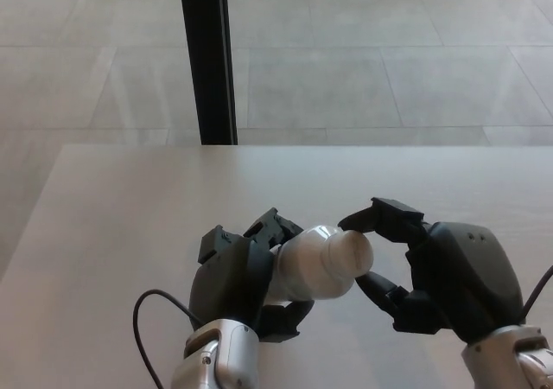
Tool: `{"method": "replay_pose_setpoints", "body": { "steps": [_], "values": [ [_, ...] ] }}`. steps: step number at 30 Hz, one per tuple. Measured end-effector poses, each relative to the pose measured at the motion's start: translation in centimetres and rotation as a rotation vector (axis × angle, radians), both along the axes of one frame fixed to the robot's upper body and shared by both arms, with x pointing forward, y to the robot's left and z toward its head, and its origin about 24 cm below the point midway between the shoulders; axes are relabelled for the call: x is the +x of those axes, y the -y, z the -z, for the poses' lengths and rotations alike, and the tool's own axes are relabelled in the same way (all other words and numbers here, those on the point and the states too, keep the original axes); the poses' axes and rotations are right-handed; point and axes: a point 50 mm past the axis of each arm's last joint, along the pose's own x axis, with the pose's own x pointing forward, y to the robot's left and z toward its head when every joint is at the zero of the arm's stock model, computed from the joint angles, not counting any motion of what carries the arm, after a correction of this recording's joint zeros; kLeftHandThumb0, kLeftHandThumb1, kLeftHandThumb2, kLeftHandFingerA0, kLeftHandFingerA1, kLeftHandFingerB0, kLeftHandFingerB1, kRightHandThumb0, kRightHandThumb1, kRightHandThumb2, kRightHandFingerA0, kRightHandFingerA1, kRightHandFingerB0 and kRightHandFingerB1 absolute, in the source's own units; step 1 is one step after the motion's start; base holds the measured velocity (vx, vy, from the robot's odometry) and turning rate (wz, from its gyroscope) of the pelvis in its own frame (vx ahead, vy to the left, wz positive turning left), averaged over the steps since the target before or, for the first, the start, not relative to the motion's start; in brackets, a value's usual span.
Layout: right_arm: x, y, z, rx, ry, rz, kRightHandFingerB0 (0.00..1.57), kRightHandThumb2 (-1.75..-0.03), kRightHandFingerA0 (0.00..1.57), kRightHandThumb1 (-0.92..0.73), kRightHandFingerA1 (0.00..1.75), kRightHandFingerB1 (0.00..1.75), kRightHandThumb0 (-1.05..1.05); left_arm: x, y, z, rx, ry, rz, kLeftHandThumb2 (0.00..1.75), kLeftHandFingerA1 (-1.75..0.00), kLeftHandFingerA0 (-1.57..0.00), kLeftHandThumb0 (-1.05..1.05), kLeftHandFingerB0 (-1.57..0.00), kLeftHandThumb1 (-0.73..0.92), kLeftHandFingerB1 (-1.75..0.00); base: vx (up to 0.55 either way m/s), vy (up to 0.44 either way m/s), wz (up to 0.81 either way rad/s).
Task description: The robot uses its left hand to to lift the bottle kept on the middle of the desk and tilts it towards its right hand. It then uses its right hand to rotate its cap to open it and places the bottle and cap back on the desk
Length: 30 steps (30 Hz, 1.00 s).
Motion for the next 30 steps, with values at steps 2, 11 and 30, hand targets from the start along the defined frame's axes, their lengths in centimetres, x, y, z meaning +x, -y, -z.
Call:
{"method": "replay_pose_setpoints", "body": {
  "steps": [2,11,30],
  "values": [
    [0.0,0.0,0.0,-0.001,0.002,0.0,0.88,-0.95,1.01,-0.59,1.68,1.06,-0.27,0.0,0.0,0.0,-0.001,-0.001,-0.002,0.88,-1.58,-0.83,0.15,-0.69,0.8,-1.2,0.0,0.0,0.0],
    [-0.1,-0.3,-0.1,-0.008,0.012,-0.007,0.87,-0.82,1.03,-0.56,1.7,0.87,-0.34,-0.1,0.1,0.1,0.009,-0.001,0.0,0.8,-1.24,-0.68,0.12,-0.61,0.83,-0.86,0.0,0.0,0.0],
    [0.1,-1.6,-2.1,-0.156,0.162,-0.172,0.81,-0.95,1.34,-0.43,1.43,0.89,-0.49,-0.4,-0.4,0.3,0.01,-0.01,-0.01,0.64,-1.24,-0.62,0.05,-0.59,0.82,-0.78,0.0,0.0,0.0]
  ]
}}
